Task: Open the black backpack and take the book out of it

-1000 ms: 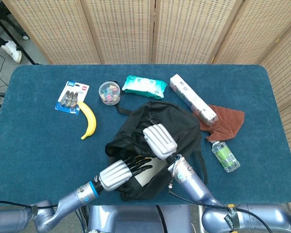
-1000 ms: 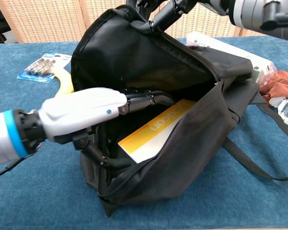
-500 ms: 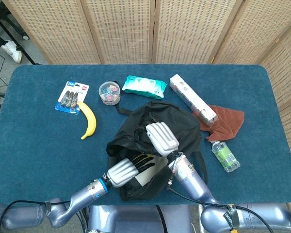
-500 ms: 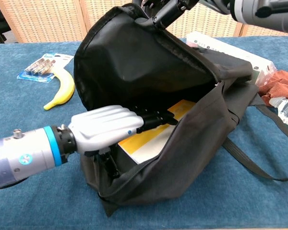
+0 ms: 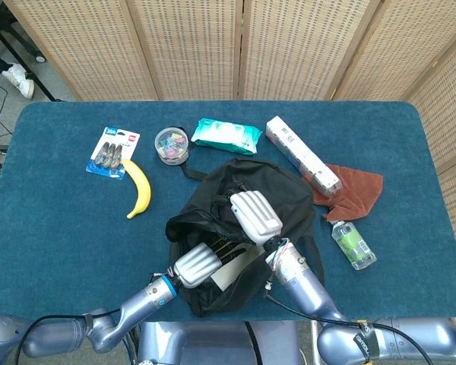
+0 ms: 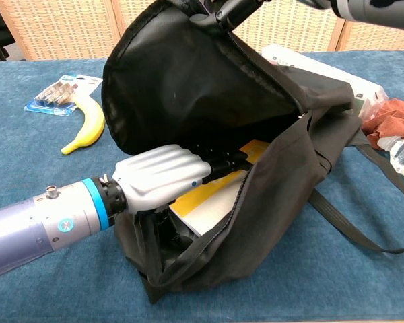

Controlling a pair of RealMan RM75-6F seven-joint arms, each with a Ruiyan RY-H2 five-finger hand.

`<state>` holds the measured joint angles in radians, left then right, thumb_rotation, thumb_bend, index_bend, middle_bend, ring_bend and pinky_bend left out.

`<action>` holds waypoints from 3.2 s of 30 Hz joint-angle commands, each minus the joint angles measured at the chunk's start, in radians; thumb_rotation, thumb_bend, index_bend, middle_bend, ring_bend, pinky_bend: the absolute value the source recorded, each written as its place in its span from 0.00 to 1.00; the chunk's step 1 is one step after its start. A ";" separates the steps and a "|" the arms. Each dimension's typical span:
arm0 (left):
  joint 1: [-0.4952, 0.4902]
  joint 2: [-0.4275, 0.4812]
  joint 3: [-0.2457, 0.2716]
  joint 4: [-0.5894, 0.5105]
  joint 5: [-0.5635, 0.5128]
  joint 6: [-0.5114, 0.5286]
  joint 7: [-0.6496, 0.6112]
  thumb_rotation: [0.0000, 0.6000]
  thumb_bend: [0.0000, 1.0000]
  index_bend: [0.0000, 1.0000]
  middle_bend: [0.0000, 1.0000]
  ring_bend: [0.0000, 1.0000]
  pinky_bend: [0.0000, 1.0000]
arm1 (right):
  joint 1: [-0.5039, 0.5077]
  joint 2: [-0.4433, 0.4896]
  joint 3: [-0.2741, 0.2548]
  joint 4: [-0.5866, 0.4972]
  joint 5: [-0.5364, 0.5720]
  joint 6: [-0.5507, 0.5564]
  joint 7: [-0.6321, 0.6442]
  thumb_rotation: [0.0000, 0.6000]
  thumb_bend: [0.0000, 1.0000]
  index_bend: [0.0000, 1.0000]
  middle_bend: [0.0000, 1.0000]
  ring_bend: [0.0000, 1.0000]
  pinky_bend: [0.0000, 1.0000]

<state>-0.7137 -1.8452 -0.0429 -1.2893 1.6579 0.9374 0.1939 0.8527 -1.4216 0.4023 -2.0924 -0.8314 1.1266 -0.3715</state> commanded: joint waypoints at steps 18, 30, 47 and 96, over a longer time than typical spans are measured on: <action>-0.039 -0.046 -0.002 0.061 -0.021 0.024 0.064 1.00 0.65 0.00 0.00 0.00 0.00 | 0.035 0.044 0.000 -0.056 0.087 0.044 -0.023 1.00 0.64 0.64 0.64 0.39 0.18; -0.047 -0.024 0.009 0.033 -0.023 0.041 0.077 1.00 1.00 0.00 0.00 0.00 0.00 | 0.041 0.057 -0.012 -0.051 0.087 0.050 -0.006 1.00 0.64 0.64 0.64 0.39 0.18; -0.046 -0.045 0.025 0.079 0.028 0.147 -0.002 1.00 0.95 0.69 0.50 0.39 0.42 | 0.051 0.057 -0.025 -0.039 0.078 0.056 0.011 1.00 0.64 0.64 0.64 0.39 0.18; 0.079 0.547 0.078 -0.407 0.078 0.465 -0.659 1.00 0.95 0.80 0.58 0.47 0.53 | -0.073 0.034 -0.134 0.206 -0.038 -0.024 0.218 1.00 0.64 0.64 0.65 0.39 0.18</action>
<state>-0.6413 -1.3706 0.0299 -1.6313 1.7543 1.3991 -0.3663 0.7832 -1.3881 0.2711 -1.8903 -0.8662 1.1061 -0.1572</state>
